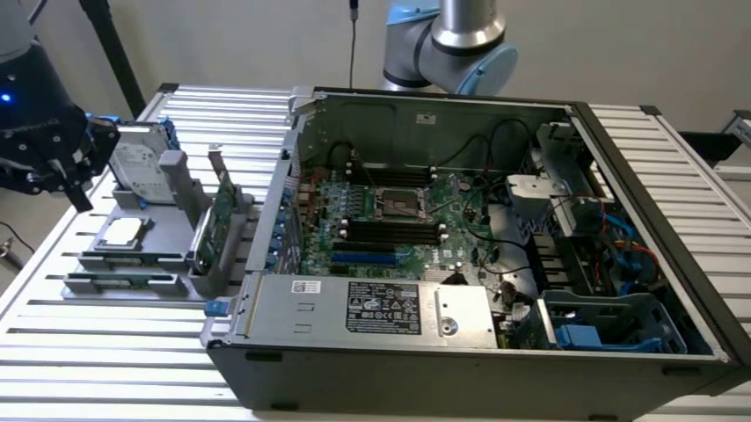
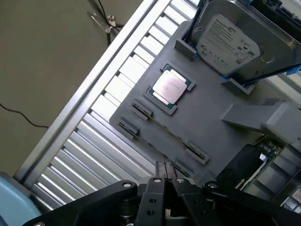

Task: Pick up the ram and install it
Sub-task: 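Pick up the ram and move it above insertion slot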

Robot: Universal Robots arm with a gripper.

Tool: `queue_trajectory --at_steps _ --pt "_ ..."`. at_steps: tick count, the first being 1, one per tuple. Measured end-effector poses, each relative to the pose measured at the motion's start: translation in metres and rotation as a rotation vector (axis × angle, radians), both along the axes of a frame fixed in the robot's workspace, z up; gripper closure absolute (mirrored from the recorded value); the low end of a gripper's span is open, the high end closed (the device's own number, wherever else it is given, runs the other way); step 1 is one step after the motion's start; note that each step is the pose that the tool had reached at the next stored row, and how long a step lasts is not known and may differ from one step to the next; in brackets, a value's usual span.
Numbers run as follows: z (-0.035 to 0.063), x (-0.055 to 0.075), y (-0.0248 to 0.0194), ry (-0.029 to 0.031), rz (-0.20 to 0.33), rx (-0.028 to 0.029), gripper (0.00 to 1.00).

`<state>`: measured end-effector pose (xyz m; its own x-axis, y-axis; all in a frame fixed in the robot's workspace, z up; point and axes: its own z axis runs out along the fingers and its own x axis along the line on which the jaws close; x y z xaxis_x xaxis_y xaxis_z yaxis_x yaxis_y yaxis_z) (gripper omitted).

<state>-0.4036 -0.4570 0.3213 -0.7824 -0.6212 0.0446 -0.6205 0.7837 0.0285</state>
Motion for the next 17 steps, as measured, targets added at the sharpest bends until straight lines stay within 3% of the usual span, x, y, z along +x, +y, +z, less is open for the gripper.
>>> queue_trajectory --at_steps 17 --pt "-0.0076 0.0 0.0 0.0001 0.308 0.0 0.89"
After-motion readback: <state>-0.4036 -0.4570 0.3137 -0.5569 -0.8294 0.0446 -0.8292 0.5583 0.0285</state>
